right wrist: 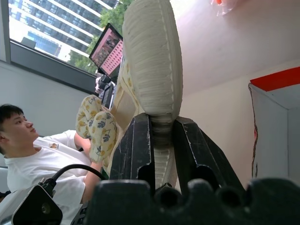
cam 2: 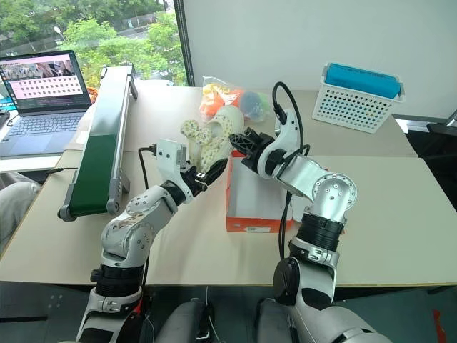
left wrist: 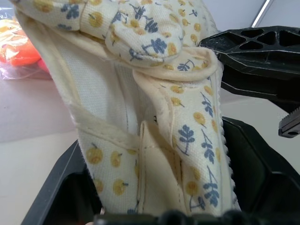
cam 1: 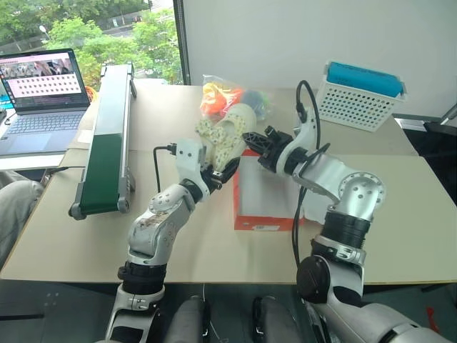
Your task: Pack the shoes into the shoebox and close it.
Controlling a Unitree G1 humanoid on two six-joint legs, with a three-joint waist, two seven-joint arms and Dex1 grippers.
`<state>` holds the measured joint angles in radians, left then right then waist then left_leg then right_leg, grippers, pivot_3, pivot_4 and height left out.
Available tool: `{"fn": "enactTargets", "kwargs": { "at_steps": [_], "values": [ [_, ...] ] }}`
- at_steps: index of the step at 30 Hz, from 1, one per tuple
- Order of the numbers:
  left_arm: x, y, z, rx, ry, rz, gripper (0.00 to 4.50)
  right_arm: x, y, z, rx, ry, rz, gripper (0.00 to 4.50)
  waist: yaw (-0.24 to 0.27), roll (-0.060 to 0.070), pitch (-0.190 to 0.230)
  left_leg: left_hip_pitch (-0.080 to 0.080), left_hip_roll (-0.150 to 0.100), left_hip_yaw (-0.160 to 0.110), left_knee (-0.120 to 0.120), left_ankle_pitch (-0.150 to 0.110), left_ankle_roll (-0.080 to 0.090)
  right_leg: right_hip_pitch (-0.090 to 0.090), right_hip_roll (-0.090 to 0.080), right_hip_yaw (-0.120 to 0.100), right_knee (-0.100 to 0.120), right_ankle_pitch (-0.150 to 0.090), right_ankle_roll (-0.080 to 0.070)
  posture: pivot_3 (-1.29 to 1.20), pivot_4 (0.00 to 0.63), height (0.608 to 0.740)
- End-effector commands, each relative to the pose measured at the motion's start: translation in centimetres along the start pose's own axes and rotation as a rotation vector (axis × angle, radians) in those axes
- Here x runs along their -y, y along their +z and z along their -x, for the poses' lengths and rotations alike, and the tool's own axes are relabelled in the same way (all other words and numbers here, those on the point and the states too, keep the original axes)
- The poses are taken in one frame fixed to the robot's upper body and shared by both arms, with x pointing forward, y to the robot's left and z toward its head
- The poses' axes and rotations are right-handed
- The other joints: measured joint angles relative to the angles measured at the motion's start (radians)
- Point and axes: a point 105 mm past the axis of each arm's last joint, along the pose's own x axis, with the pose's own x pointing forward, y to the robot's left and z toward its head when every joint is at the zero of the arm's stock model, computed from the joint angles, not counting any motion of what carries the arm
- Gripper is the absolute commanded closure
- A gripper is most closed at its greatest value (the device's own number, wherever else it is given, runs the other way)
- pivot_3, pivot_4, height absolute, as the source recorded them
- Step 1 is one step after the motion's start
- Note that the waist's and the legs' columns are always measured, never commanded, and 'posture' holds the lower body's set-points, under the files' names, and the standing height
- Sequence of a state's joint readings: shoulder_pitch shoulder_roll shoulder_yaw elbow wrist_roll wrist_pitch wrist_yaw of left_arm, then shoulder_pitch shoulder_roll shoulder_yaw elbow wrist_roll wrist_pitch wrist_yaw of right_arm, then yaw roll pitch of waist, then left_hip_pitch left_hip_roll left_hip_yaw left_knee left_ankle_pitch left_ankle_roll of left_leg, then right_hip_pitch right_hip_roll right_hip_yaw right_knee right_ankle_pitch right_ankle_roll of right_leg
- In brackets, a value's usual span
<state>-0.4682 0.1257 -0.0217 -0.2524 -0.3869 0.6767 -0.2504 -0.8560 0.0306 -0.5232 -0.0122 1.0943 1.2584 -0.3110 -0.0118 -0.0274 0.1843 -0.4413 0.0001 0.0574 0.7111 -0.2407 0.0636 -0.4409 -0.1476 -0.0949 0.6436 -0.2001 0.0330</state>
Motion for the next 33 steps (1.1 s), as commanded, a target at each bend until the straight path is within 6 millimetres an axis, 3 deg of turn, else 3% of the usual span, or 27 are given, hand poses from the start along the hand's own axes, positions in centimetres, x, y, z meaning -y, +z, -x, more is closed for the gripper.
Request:
{"fn": "enactTargets", "kwargs": {
  "at_steps": [1,3,5,9,13,16,19,22,28,33],
  "values": [
    [1.3,1.8,-0.2,0.064,-0.051,-0.059,0.50,-1.6,1.0,0.3,0.057,0.066,0.001,4.15,0.000,0.000,0.000,0.000,0.000,0.000,0.000,0.000,0.000,0.000,0.000,0.000,0.000,0.000,0.000,0.00,0.150,0.708],
    [1.6,1.7,0.0,0.057,-0.069,-0.075,0.16,-1.6,1.1,0.3,0.070,0.062,-0.010,4.15,0.000,0.000,0.000,0.000,0.000,0.000,0.000,0.000,0.000,0.000,0.000,0.000,0.000,0.000,0.000,0.00,0.150,0.708],
    [1.6,1.5,0.3,0.053,-0.075,-0.075,0.16,-1.4,1.8,0.4,0.114,0.041,-0.028,4.15,0.000,0.000,0.000,0.000,0.000,0.000,0.000,0.000,0.000,0.000,0.000,0.000,0.000,0.000,0.000,0.00,0.150,0.708],
    [0.4,0.2,1.9,0.009,-0.071,-0.089,0.16,0.4,5.2,1.8,0.248,-0.056,-0.046,4.15,-0.001,0.001,0.000,0.000,0.000,0.000,0.000,0.000,0.000,0.000,0.000,0.000,0.000,0.000,0.000,0.00,0.150,0.708],
    [-0.5,-0.8,3.1,-0.044,-0.071,-0.117,0.16,1.9,7.6,4.2,0.243,-0.136,-0.029,4.15,0.005,0.003,0.002,0.000,0.000,0.000,0.000,0.000,0.000,0.000,0.000,0.000,0.000,0.000,0.000,0.00,0.150,0.708],
    [-0.7,-1.5,3.4,-0.067,-0.090,-0.137,0.16,2.5,8.5,5.7,0.146,-0.221,0.071,4.15,0.004,0.006,0.004,0.000,0.000,0.000,0.000,0.000,0.000,0.000,0.000,0.001,-0.001,0.000,0.000,0.00,0.150,0.708],
    [-0.5,-1.7,3.3,-0.076,-0.114,-0.146,0.16,3.2,8.2,6.7,0.006,-0.310,0.192,4.15,-0.003,0.008,0.005,0.000,0.000,0.001,-0.001,0.000,0.000,0.000,0.000,0.001,-0.001,0.000,0.000,0.00,0.150,0.708],
    [-0.5,-1.9,3.0,-0.078,-0.124,-0.147,0.16,4.4,6.7,7.7,-0.182,-0.391,0.335,4.15,-0.003,0.008,0.005,0.000,0.001,0.002,-0.001,0.000,0.001,0.000,0.000,0.002,-0.001,0.000,0.000,0.00,0.150,0.708],
    [-0.4,-1.5,2.7,-0.054,-0.110,-0.134,0.16,7.0,4.3,9.0,-0.363,-0.468,0.388,4.15,0.001,0.008,0.005,0.000,0.001,0.002,0.000,-0.001,0.003,0.001,0.000,0.002,-0.003,0.000,0.000,0.00,0.150,0.708],
    [-0.1,-1.7,2.9,-0.055,-0.108,-0.128,0.16,9.9,2.7,8.8,-0.464,-0.580,0.413,4.15,0.004,0.008,0.005,0.000,0.001,0.002,0.000,-0.002,0.003,0.001,-0.001,0.002,-0.003,0.000,0.001,0.00,0.150,0.708]
  ]
}}
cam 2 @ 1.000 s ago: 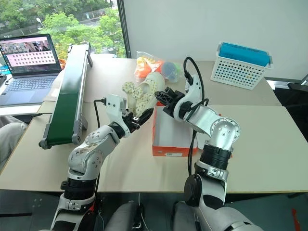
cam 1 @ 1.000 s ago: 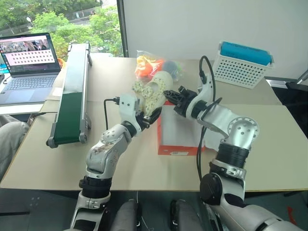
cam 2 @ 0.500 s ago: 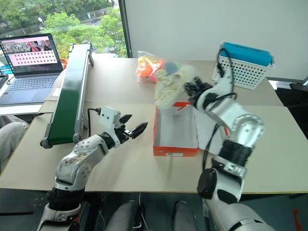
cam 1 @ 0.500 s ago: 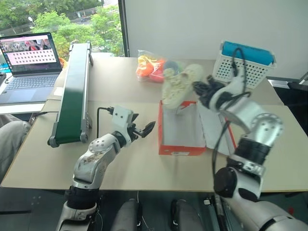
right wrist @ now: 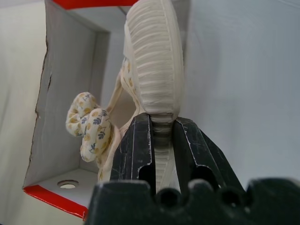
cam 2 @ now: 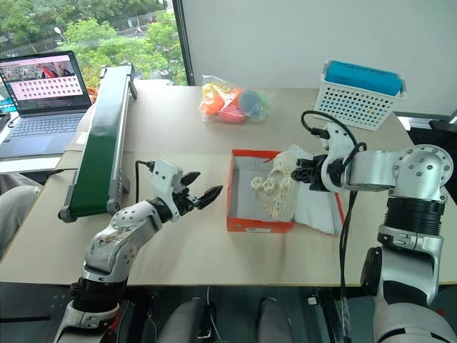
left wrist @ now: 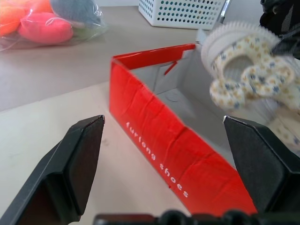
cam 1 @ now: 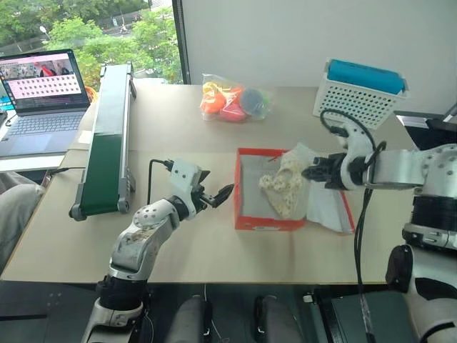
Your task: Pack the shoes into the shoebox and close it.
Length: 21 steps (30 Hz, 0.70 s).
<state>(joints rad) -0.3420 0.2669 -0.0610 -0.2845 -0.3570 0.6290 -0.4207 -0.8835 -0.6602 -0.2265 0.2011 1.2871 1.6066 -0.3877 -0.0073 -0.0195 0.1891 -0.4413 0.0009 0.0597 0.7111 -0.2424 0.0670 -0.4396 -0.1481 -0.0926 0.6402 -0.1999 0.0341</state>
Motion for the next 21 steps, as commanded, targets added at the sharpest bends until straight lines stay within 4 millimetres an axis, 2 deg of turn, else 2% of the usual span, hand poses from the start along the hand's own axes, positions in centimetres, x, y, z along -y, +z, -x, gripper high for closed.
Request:
{"fn": "enactTargets", "kwargs": {
  "at_steps": [1,4,9,10,17,18,21],
  "values": [
    [0.5,1.3,0.3,0.053,-0.007,-0.024,0.16,1.2,-1.3,-1.3,-0.072,-0.075,0.044,4.15,0.000,0.000,0.000,0.000,0.000,0.000,0.000,0.000,0.000,0.000,0.000,0.000,0.000,0.000,0.000,0.00,0.150,0.708],
    [0.1,1.5,0.5,0.056,0.013,-0.027,0.16,1.7,-1.8,-2.9,-0.093,-0.081,0.029,4.15,0.002,0.000,0.000,0.000,0.000,0.000,0.000,0.000,0.000,0.000,0.000,0.000,0.000,0.000,0.000,0.00,0.150,0.708],
    [-0.2,1.7,0.9,0.060,0.033,-0.032,0.16,2.3,-2.0,-4.2,-0.088,-0.084,0.011,4.15,0.007,-0.002,-0.001,0.000,0.000,0.000,0.001,0.000,0.000,0.001,0.000,-0.001,0.000,0.000,0.000,0.00,0.150,0.708],
    [-0.2,1.7,0.9,0.060,0.035,-0.031,0.00,2.4,-2.0,-4.3,-0.084,-0.088,0.010,3.28,0.007,-0.002,-0.001,0.000,0.000,0.000,0.002,0.000,0.000,0.001,0.000,0.000,0.000,0.000,0.001,0.00,0.150,0.708],
    [-0.3,1.7,0.9,0.057,0.041,-0.030,0.00,1.3,0.0,-4.1,-0.012,-0.066,0.069,0.91,0.007,-0.003,-0.002,0.001,0.001,0.000,0.001,0.000,0.000,0.001,0.001,0.000,0.000,0.000,0.001,0.00,0.150,0.708],
    [-0.3,1.7,0.9,0.058,0.039,-0.031,0.00,0.7,0.8,-3.7,0.019,-0.060,0.097,0.71,0.007,-0.003,-0.002,0.001,0.001,0.000,0.001,0.000,0.000,0.001,0.001,0.000,0.000,0.000,0.001,0.00,0.150,0.708],
    [-0.3,1.8,0.7,0.060,0.034,-0.033,0.00,-0.5,3.5,-2.4,0.132,-0.099,0.220,0.71,0.007,-0.002,-0.002,-0.001,0.000,0.001,0.001,0.000,0.000,-0.001,0.000,0.000,0.000,0.000,0.001,0.00,0.150,0.708]
  ]
}}
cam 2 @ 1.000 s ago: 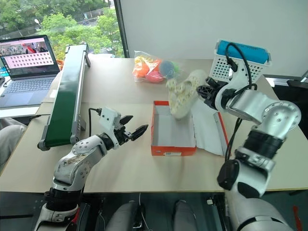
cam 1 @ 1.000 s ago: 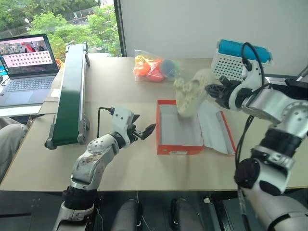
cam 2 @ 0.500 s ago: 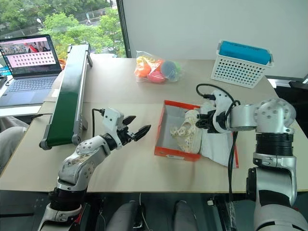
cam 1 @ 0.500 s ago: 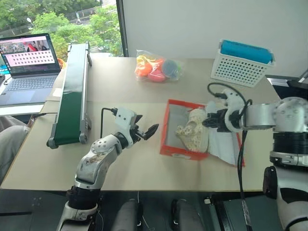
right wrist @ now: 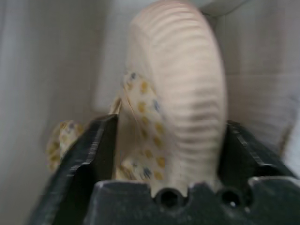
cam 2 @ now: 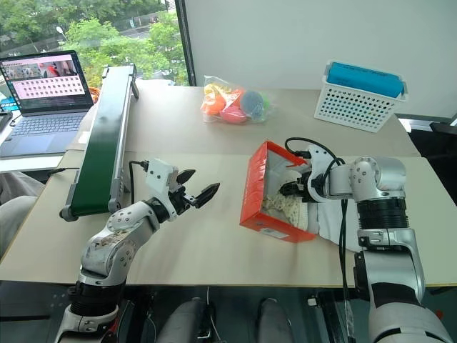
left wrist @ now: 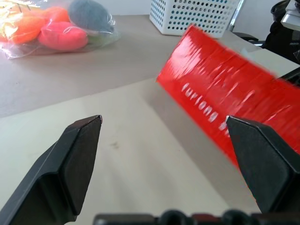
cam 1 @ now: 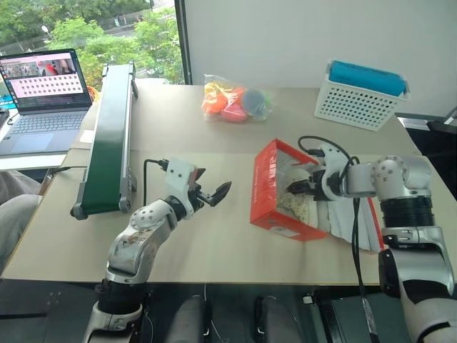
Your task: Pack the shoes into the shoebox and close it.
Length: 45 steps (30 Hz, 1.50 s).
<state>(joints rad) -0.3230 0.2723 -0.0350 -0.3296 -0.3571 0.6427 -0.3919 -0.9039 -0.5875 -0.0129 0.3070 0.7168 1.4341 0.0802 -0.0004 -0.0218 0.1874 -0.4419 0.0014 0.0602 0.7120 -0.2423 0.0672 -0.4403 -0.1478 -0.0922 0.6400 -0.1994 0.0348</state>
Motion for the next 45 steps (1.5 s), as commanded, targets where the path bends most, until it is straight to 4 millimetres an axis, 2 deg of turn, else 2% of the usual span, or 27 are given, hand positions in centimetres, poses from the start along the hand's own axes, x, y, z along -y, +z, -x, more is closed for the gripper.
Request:
{"fn": "enactTargets", "kwargs": {
  "at_steps": [1,6,10,12,14,16,19,21,24,26,29,30,31,32,36,39,45],
  "values": [
    [0.1,1.4,-0.1,0.044,-0.012,-0.022,0.00,-1.5,5.1,3.1,0.224,-0.048,0.169,0.71,0.000,0.001,0.000,0.000,0.000,0.000,0.000,0.000,0.000,0.000,0.000,0.000,0.000,0.000,0.000,0.00,0.150,0.708],
    [0.2,1.6,-0.3,0.048,-0.024,-0.026,0.00,-3.8,7.4,5.3,0.354,-0.058,0.333,0.71,0.004,0.001,0.000,0.000,0.000,-0.001,0.000,0.000,0.000,0.000,0.000,-0.001,0.001,0.000,0.000,0.00,0.150,0.708],
    [-0.3,1.8,-0.4,0.052,-0.007,-0.026,0.00,-5.1,7.6,6.0,0.414,-0.069,0.458,0.71,0.006,0.001,0.000,0.000,0.000,-0.001,0.000,0.000,0.000,0.000,0.000,-0.001,0.000,0.000,0.000,0.00,0.150,0.708],
    [-1.5,1.7,-0.1,0.054,0.044,-0.028,0.00,-5.9,7.3,6.0,0.432,-0.049,0.522,0.71,0.008,0.001,0.000,0.000,0.000,-0.001,0.000,0.000,0.000,0.000,0.000,-0.001,0.000,0.000,0.000,0.00,0.150,0.708],
    [-4.0,1.9,0.5,0.072,0.163,-0.025,0.00,-6.7,6.8,5.9,0.452,0.011,0.525,0.71,0.009,0.001,0.001,0.000,0.000,-0.001,0.000,0.000,0.000,0.000,0.000,-0.001,0.000,0.000,0.000,0.00,0.150,0.708],
    [-7.6,2.9,1.6,0.119,0.354,-0.029,0.00,-8.3,6.4,6.3,0.512,0.126,0.518,0.71,0.009,0.000,0.001,0.000,0.000,-0.001,0.001,0.000,0.000,0.000,0.000,-0.001,0.000,0.000,0.000,0.00,0.150,0.708],
    [-14.1,4.8,5.6,0.201,0.795,-0.080,0.00,-11.8,5.5,8.8,0.675,0.440,0.502,0.71,0.007,-0.001,0.001,0.000,0.000,-0.002,0.001,0.001,-0.001,0.000,0.000,-0.001,0.001,0.000,0.000,0.00,0.150,0.708],
    [-16.0,4.6,7.4,0.186,0.952,-0.102,0.00,-12.9,4.1,10.3,0.720,0.598,0.527,0.71,0.008,-0.001,0.001,0.000,0.000,-0.002,0.000,0.001,-0.001,0.000,0.001,-0.001,0.001,0.000,0.000,0.00,0.150,0.708],
    [-16.9,3.8,8.7,0.147,1.045,-0.119,0.00,-13.4,1.1,11.7,0.706,0.809,0.559,0.71,0.018,-0.001,0.001,0.000,-0.001,-0.002,0.000,0.000,0.000,0.002,-0.001,-0.002,0.000,0.001,0.001,0.00,0.150,0.708],
    [-17.1,2.9,8.9,0.107,1.063,-0.108,0.00,-13.4,-1.4,11.3,0.646,0.862,0.649,0.71,0.025,-0.002,0.001,0.000,-0.002,-0.003,0.001,-0.001,0.001,0.004,-0.001,-0.003,-0.002,0.002,0.003,0.00,0.150,0.708],
    [-17.2,1.8,8.6,0.049,1.053,-0.087,0.00,-13.2,-2.8,9.9,0.582,0.848,0.700,0.71,0.024,-0.002,0.001,0.000,-0.002,-0.003,0.002,-0.002,0.003,0.006,-0.001,-0.002,-0.010,0.005,0.006,0.00,0.150,0.708],
    [-17.2,1.5,8.5,0.030,1.042,-0.086,0.00,-13.0,-3.0,8.9,0.562,0.811,0.714,0.71,0.022,-0.002,0.001,0.000,-0.002,-0.003,0.003,-0.002,0.002,0.005,-0.001,-0.002,-0.010,0.005,0.006,0.00,0.150,0.708],
    [-17.3,1.3,8.4,0.022,1.033,-0.082,0.00,-12.8,-3.1,7.9,0.543,0.776,0.707,0.20,0.021,-0.003,0.001,0.000,-0.002,-0.003,0.002,-0.001,0.001,0.005,-0.001,-0.002,-0.010,0.006,0.005,0.00,0.150,0.708],
    [-17.2,1.1,8.2,0.013,1.013,-0.085,0.00,-12.5,-3.0,7.0,0.530,0.742,0.694,0.08,0.019,-0.003,0.000,0.001,-0.001,-0.003,0.002,0.000,0.000,0.005,0.000,-0.002,-0.010,0.006,0.005,0.00,0.150,0.708],
    [-17.0,0.5,7.6,-0.017,0.962,-0.064,0.00,-12.5,-3.3,4.8,0.542,0.670,0.710,0.08,0.013,-0.004,0.000,0.001,0.001,-0.003,-0.001,0.003,-0.005,0.002,0.002,-0.002,-0.008,0.007,0.002,0.00,0.150,0.708],
    [-17.2,0.5,7.6,-0.021,0.957,-0.070,0.00,-13.1,-3.9,4.3,0.548,0.669,0.731,0.08,0.012,-0.004,0.000,0.001,0.001,-0.002,-0.002,0.007,-0.012,0.002,0.002,-0.002,-0.008,0.007,0.002,0.00,0.150,0.708],
    [-18.2,0.4,8.5,-0.056,1.009,-0.095,0.00,-13.5,-3.5,4.2,0.594,0.643,0.721,0.08,0.015,-0.004,0.001,0.001,0.000,-0.003,-0.001,0.002,-0.004,0.003,0.001,-0.002,-0.009,0.007,0.002,0.00,0.150,0.708]
  ]
}}
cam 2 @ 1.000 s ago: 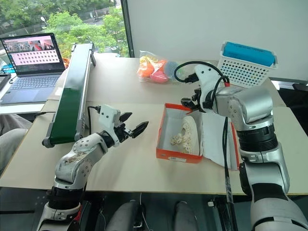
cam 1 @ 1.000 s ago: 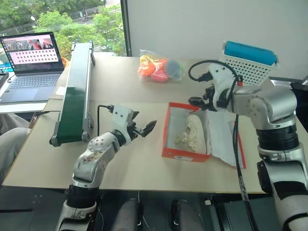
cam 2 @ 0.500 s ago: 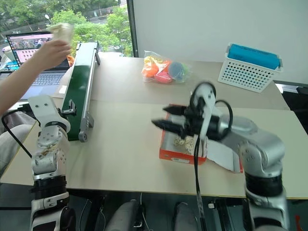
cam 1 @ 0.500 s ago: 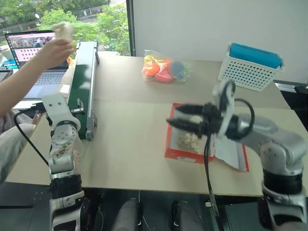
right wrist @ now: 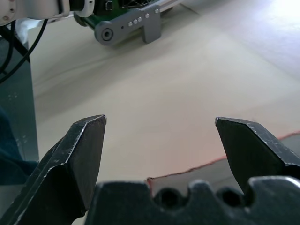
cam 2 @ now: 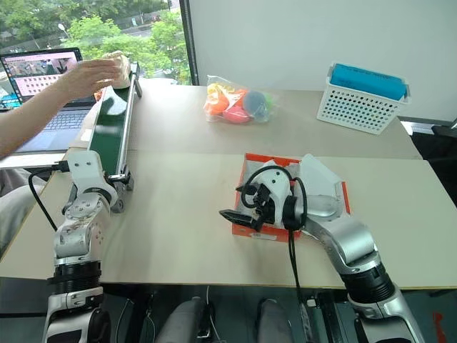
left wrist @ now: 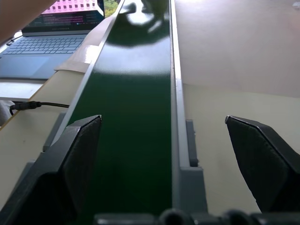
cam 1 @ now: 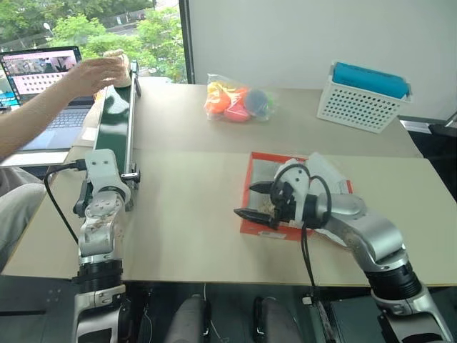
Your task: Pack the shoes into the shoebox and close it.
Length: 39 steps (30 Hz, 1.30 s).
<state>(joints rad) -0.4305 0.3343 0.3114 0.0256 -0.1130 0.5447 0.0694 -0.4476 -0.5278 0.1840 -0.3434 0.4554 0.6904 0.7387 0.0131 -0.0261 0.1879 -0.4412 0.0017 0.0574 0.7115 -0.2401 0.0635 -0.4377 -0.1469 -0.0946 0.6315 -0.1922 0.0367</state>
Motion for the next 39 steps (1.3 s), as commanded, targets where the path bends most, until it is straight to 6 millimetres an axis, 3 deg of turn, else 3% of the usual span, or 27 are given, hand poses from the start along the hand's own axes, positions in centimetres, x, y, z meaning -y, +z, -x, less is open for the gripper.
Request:
{"fn": "enactTargets", "kwargs": {
  "at_steps": [1,39],
  "values": [
    [-1.12,1.02,-0.30,0.022,0.045,-0.032,0.00,0.26,1.37,0.27,0.051,-0.043,0.060,0.08,0.002,0.000,0.000,0.000,0.000,0.000,0.000,0.000,0.000,0.000,0.000,0.000,0.000,0.000,0.000,0.00,0.150,0.708],
    [-0.70,0.35,-0.69,-0.015,0.006,-0.072,0.00,0.63,1.14,0.11,0.051,-0.114,0.004,0.08,0.000,0.000,0.000,0.000,-0.001,0.000,0.000,0.001,-0.001,0.000,0.000,0.000,0.001,0.000,0.000,0.00,0.150,0.708]
  ]
}}
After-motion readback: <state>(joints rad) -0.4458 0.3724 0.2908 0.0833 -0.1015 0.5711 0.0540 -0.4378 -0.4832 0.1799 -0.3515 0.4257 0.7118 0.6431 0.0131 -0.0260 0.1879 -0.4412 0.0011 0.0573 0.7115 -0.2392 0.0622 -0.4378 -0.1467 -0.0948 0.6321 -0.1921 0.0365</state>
